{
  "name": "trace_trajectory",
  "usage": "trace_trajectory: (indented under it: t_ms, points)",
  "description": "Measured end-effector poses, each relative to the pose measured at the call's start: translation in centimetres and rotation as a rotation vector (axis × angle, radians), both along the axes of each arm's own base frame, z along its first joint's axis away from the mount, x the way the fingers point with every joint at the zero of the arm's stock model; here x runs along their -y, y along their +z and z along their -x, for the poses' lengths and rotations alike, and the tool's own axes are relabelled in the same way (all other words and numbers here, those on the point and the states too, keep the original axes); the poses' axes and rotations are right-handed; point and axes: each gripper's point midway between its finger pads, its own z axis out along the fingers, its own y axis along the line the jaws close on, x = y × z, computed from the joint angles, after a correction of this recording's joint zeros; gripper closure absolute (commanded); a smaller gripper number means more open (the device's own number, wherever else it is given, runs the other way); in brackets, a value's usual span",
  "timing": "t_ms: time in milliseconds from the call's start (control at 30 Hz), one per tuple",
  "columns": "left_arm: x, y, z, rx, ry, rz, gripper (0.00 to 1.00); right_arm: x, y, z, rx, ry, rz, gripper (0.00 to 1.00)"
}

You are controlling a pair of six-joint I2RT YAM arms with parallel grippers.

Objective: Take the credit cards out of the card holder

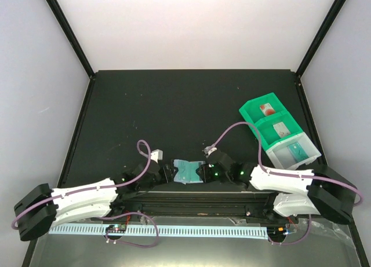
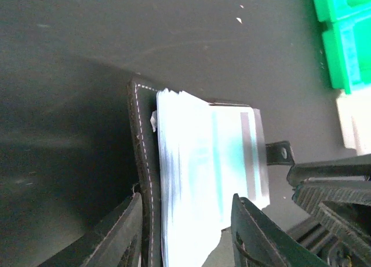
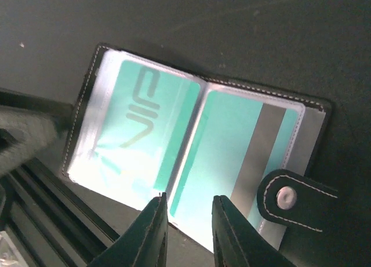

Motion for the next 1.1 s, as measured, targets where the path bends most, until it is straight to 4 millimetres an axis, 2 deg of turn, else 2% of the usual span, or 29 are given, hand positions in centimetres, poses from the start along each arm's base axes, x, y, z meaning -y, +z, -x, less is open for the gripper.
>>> trace_trajectory:
  t_ms: [67, 167, 300, 433, 533, 633, 900, 1100]
  points:
    - [-0.9, 0.0, 0.0, 0.001, 0.023, -0.032, 0.54, -0.2, -0.9, 0.2, -0.022, 0.008, 0.021, 0.77]
    - [-1.6, 1.2, -0.3, 0.027, 0.049, -0.037, 0.5, -0.2, -1.8, 0.2, -0.041, 0.011, 0.05, 0.78]
    - [-1.5, 2.7, -0.4, 0.071, 0.039, -0.005, 0.5, 0.2, -2.7, 0.1, -0.046, 0.0, 0.085, 0.81]
    - [-0.8, 2.9, -0.3, 0.081, 0.006, 0.007, 0.5, 0.3, -3.1, 0.0, -0.048, -0.005, 0.098, 0.84]
    - [0.1, 2.5, -0.2, 0.073, -0.034, 0.007, 0.5, 0.4, -3.7, 0.1, -0.056, -0.006, 0.112, 0.85]
    - [1.0, 1.2, 0.1, 0.046, -0.082, -0.014, 0.51, 0.8, -4.4, 0.3, -0.063, -0.007, 0.128, 0.85]
    - [3.6, -0.9, 0.6, -0.011, -0.172, -0.004, 0.52, 0.9, -4.7, 0.2, -0.05, -0.016, 0.112, 0.85]
    - [5.4, -1.1, 0.3, -0.023, -0.208, 0.013, 0.52, 1.0, -4.6, 0.2, -0.039, -0.02, 0.09, 0.84]
